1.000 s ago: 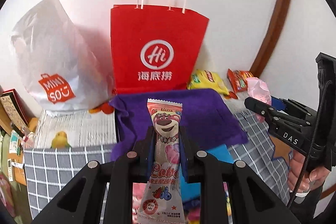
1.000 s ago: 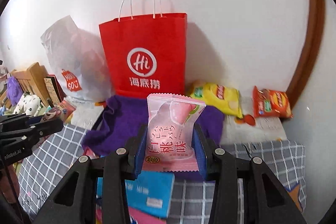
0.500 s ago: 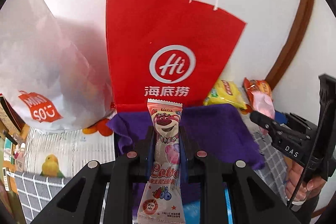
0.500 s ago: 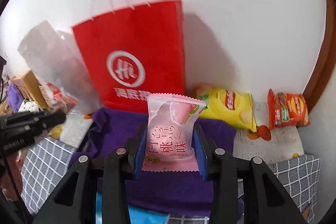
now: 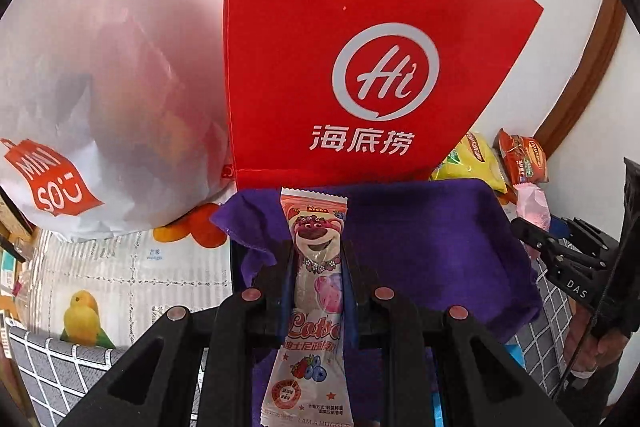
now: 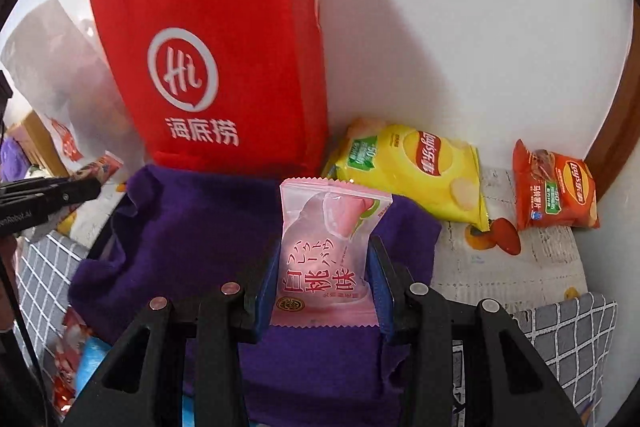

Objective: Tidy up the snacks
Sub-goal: 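Carry both candies over the purple towel and open the right tool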

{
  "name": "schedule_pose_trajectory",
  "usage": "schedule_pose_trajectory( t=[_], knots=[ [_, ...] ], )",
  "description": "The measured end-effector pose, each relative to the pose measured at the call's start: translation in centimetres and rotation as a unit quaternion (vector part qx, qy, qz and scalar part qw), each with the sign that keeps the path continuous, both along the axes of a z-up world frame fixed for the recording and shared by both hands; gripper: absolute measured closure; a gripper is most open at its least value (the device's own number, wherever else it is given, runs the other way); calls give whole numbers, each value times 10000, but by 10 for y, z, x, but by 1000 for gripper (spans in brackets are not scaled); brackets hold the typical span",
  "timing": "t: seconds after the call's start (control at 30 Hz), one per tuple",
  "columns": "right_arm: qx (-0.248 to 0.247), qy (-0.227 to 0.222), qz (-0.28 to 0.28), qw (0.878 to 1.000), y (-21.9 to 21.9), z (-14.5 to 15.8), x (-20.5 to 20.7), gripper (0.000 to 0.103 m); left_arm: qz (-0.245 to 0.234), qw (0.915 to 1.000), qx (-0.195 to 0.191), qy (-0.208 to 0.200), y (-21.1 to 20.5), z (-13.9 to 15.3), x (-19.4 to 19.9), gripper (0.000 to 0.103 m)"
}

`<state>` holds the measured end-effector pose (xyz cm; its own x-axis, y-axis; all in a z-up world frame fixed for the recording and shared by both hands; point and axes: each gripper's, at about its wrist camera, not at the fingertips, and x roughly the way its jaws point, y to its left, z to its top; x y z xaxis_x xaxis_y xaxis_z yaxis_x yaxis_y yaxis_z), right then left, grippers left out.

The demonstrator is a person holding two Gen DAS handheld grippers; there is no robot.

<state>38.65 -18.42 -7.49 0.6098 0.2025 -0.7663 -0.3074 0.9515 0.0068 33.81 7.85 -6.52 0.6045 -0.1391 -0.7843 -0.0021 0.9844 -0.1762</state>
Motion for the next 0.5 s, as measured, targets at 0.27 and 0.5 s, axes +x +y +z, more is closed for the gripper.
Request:
schedule_pose_trajectory(
  t=[0.27, 0.5],
  knots=[
    [-12, 133, 20, 9999, -1, -13, 7, 62, -80, 9999, -57, 104, -1, -6, 3, 83],
    [-93, 264, -8, 9996, -3, -27, 14, 62, -139, 9997, -36, 179, -6, -11, 5, 83]
  ],
)
